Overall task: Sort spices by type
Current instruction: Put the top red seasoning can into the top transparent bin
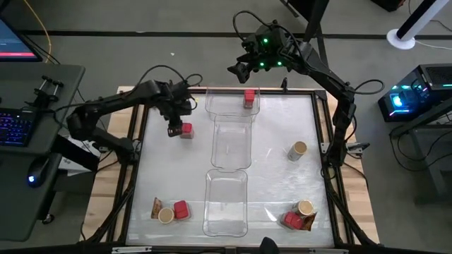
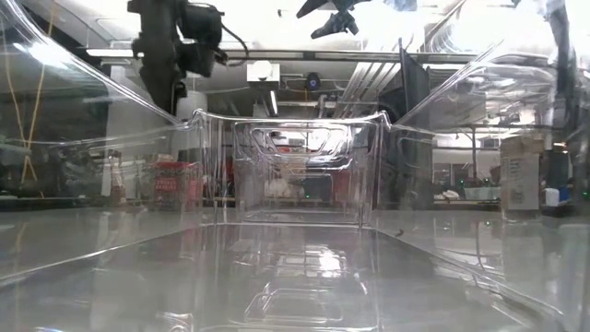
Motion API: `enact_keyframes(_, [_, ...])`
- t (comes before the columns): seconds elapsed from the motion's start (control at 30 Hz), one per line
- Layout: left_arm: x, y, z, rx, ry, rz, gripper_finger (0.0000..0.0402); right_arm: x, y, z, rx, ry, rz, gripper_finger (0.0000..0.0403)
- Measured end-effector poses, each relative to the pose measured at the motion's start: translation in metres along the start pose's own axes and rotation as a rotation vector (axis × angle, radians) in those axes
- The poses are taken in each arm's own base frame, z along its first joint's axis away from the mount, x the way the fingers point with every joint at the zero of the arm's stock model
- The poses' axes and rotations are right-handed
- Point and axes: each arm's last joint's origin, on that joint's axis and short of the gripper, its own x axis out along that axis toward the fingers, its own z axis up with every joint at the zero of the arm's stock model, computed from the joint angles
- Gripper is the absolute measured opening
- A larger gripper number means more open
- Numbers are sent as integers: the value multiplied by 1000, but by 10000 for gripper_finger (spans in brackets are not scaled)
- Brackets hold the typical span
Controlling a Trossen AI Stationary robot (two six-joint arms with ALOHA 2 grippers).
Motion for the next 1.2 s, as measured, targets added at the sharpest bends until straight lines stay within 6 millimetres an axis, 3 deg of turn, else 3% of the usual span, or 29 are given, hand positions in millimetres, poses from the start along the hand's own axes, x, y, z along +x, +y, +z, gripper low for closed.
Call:
enact_keyframes(0.17, [19, -5, 11, 118, 76, 4, 239, 0, 0, -1, -12, 9, 2, 307])
enact_keyframes(0.33, [29, -10, 19, 220, 102, 58, 269, 0, 0, -2, -12, 17, 0, 307])
enact_keyframes(0.47, [32, -9, 23, 247, 40, 85, 273, 0, 0, -2, -11, 18, 0, 307])
enact_keyframes(0.8, [62, -6, 4, 279, 114, 102, 274, 0, -1, -2, -11, 22, -10, 307])
enact_keyframes(1.2, [52, -8, 4, 313, 52, 163, 274, 0, -1, -2, -12, 21, -14, 307])
